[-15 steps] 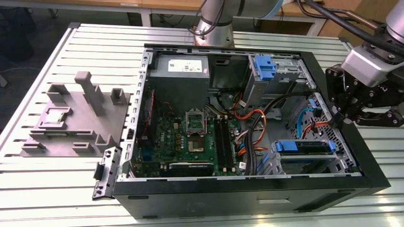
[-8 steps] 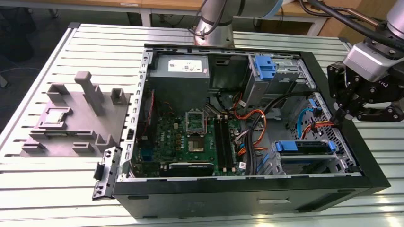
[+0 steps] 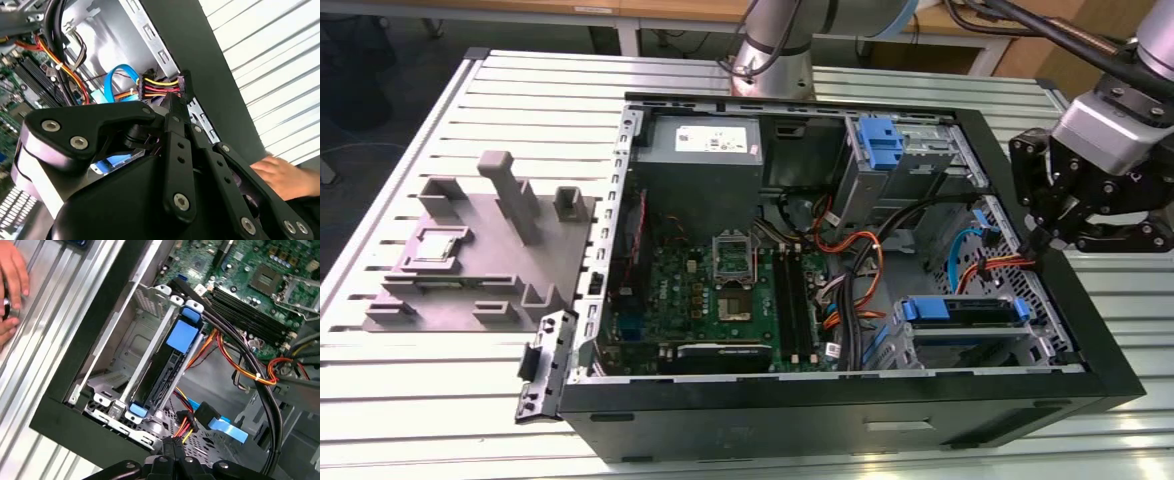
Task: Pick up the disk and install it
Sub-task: 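Insert the first disk wire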
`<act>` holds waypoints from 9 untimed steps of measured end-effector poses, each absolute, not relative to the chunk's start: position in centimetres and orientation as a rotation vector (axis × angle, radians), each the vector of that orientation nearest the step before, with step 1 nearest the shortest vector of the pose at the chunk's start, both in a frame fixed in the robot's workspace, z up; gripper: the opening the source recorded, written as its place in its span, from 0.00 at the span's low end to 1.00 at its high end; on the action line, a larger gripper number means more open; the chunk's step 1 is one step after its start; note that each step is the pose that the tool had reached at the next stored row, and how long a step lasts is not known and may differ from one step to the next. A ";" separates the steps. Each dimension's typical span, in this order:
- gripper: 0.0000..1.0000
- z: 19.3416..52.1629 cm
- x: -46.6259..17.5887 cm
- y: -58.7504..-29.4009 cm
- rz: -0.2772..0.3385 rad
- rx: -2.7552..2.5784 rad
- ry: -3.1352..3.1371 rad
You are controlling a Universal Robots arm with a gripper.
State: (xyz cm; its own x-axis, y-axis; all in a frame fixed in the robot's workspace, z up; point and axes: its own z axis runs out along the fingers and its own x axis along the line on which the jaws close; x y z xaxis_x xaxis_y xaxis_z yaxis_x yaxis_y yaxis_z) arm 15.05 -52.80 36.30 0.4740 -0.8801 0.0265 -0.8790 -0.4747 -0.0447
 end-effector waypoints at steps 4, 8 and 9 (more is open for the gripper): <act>0.10 36.2 15.1 -52.8 -0.091 -2.712 1.521; 0.10 36.1 15.1 -52.8 -0.125 -2.735 1.463; 0.10 36.1 15.1 -52.8 -0.125 -2.746 1.439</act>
